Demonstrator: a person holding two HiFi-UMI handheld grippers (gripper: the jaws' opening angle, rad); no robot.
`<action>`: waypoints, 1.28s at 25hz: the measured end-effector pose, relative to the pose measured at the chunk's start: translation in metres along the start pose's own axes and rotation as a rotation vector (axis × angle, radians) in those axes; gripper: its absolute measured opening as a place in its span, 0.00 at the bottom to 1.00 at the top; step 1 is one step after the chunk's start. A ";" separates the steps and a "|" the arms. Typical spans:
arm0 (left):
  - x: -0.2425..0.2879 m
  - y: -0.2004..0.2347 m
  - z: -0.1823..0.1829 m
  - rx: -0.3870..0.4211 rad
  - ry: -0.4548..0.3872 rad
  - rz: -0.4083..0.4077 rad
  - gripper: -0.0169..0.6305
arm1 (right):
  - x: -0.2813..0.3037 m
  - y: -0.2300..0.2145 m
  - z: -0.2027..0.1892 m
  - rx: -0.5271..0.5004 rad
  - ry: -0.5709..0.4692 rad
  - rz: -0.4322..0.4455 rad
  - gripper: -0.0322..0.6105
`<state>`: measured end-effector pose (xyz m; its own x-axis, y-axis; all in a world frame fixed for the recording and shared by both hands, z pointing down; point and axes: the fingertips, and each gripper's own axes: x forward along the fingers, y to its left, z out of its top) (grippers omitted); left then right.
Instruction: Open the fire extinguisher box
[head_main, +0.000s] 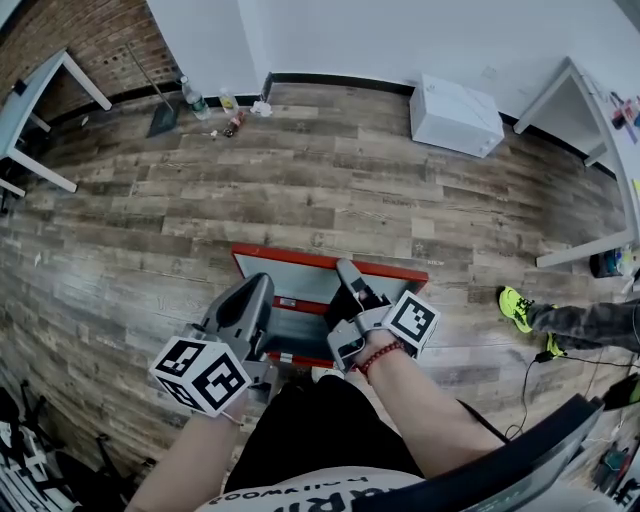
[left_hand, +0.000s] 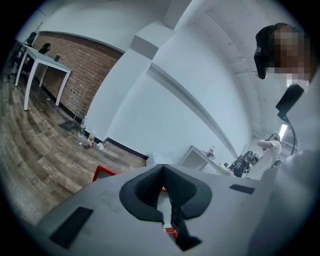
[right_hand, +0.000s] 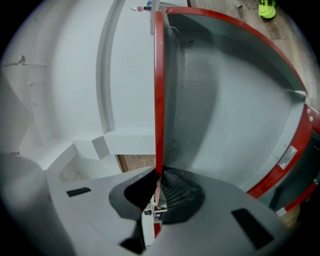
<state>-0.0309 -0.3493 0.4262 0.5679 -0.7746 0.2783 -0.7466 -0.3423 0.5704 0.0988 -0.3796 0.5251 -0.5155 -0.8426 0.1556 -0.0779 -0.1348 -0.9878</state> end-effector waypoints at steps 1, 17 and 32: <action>0.003 0.002 0.000 0.001 0.004 0.000 0.03 | 0.002 0.000 0.002 0.006 -0.004 0.000 0.10; 0.014 0.031 0.006 -0.056 0.052 -0.018 0.03 | 0.020 -0.009 0.017 0.028 -0.076 -0.024 0.10; -0.002 0.047 -0.002 -0.064 0.076 0.013 0.03 | 0.038 -0.023 0.033 0.009 -0.082 -0.005 0.10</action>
<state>-0.0659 -0.3629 0.4537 0.5847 -0.7352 0.3428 -0.7318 -0.2958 0.6140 0.1094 -0.4261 0.5534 -0.4439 -0.8815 0.1611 -0.0728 -0.1437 -0.9869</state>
